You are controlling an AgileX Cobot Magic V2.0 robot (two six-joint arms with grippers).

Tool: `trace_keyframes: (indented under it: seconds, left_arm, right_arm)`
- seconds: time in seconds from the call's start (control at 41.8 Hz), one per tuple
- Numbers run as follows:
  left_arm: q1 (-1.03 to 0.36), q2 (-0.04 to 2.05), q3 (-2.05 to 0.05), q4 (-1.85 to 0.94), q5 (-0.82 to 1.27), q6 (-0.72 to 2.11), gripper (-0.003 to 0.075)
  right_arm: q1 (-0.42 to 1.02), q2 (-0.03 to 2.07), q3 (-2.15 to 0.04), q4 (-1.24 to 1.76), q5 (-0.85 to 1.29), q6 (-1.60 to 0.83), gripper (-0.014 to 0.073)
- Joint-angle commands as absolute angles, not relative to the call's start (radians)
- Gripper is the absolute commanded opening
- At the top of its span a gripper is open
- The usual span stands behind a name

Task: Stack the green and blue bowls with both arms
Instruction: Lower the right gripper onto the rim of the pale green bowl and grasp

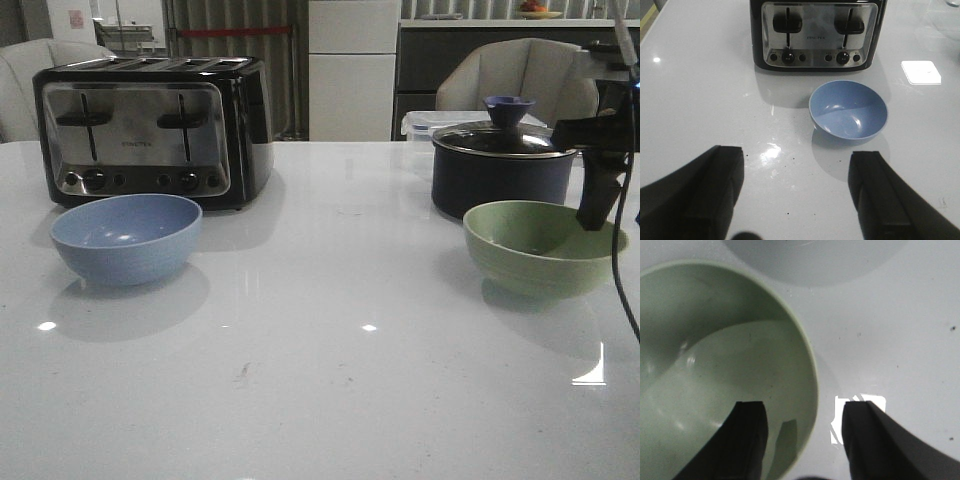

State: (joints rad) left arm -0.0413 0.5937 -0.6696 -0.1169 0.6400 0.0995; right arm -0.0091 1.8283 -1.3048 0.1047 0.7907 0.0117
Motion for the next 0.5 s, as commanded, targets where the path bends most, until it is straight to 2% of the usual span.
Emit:
trace_keyframes:
  seconds: [0.0,0.263,0.478]
  left_arm:
    - [-0.043,0.601,-0.696,-0.126,0.571,0.100,0.0509]
    - [-0.043,0.601,-0.696,-0.126,0.571,0.100,0.0509]
    - [-0.043,0.601,-0.696,-0.126,0.571,0.100,0.0509]
  right_arm:
    - [-0.015,1.833,-1.384,0.110,0.776,0.000,0.0449]
    - [-0.015,1.927,-1.463,0.110,0.808,-0.014,0.0432]
    - [-0.015,1.934,-1.470,0.110,0.826,-0.019,0.0263]
